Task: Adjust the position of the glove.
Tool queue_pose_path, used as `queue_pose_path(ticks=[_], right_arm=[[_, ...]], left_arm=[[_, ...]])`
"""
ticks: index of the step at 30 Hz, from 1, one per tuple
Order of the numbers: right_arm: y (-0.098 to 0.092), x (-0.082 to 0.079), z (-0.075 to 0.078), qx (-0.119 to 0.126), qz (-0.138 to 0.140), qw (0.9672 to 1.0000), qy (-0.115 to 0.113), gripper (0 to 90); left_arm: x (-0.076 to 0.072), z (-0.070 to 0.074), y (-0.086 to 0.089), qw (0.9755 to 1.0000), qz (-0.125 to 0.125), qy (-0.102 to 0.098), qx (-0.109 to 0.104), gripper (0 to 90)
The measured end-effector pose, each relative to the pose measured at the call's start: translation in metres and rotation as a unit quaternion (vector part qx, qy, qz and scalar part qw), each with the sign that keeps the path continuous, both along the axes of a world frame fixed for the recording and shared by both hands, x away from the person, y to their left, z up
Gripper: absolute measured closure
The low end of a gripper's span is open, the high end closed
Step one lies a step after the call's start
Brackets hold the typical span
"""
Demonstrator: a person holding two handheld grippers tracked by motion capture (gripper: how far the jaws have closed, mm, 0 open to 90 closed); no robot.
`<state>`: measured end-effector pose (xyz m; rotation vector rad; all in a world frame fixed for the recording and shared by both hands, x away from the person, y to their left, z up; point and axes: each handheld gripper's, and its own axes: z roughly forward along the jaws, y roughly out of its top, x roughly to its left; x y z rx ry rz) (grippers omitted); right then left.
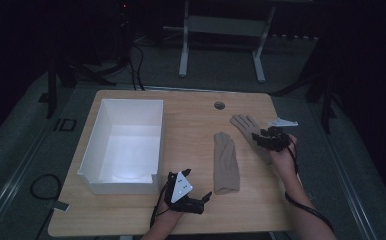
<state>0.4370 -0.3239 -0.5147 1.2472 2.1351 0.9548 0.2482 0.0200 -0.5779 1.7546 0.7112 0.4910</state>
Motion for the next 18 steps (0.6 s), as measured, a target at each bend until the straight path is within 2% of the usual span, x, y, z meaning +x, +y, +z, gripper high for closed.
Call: queue_pose_path(ticks=[6,11,14,18], right_arm=[[-0.013,0.01,-0.003,-0.014,-0.007,0.9999,0.002,48.8],[-0.017,0.019,-0.009,-0.015,0.009,0.9998,0.011,48.7],[-0.018,0.024,-0.02,-0.013,0.023,0.9996,0.012,51.8],[-0.016,0.031,-0.031,-0.036,0.016,0.9991,0.013,51.5]], left_arm=[[0.0,0.0,0.0,1.0,0.001,0.0,-0.002,0.1],[0.0,0.0,0.0,1.0,0.001,0.001,-0.002,0.1],[0.0,0.0,0.0,1.0,0.001,0.001,-0.002,0.1],[0.0,0.0,0.001,1.0,0.0,0.002,-0.003,0.1]])
